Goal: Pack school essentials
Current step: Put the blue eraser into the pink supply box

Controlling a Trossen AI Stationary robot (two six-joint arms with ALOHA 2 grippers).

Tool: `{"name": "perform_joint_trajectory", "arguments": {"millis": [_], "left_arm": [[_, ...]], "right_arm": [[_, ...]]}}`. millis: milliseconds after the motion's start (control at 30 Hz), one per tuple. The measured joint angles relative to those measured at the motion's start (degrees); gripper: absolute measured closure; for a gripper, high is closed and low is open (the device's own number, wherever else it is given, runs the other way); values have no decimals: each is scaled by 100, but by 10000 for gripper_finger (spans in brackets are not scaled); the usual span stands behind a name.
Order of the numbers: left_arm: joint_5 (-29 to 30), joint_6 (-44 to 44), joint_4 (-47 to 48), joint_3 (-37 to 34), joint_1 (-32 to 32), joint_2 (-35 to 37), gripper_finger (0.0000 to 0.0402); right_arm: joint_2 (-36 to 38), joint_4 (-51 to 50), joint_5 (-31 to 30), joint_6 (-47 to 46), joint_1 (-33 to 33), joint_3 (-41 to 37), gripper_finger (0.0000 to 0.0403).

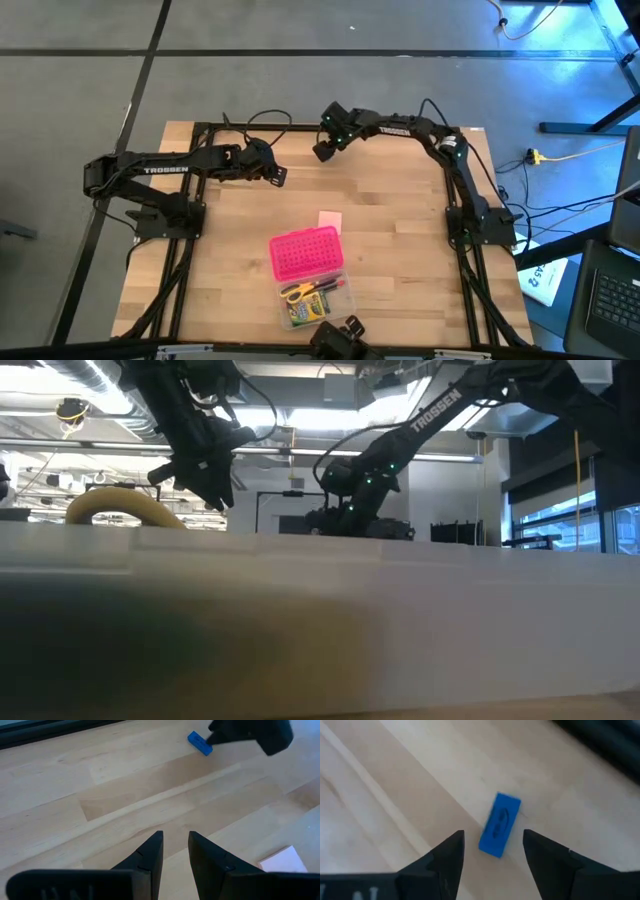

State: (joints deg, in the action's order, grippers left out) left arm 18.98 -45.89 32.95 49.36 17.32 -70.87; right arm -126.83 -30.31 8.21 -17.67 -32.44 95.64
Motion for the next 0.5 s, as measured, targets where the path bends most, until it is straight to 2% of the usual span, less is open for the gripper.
{"name": "perform_joint_trajectory", "arguments": {"millis": [500], "left_arm": [[1,0,-2,0,0,0,317]], "right_arm": [[-142,115,74,153,109,-5,199]]}}
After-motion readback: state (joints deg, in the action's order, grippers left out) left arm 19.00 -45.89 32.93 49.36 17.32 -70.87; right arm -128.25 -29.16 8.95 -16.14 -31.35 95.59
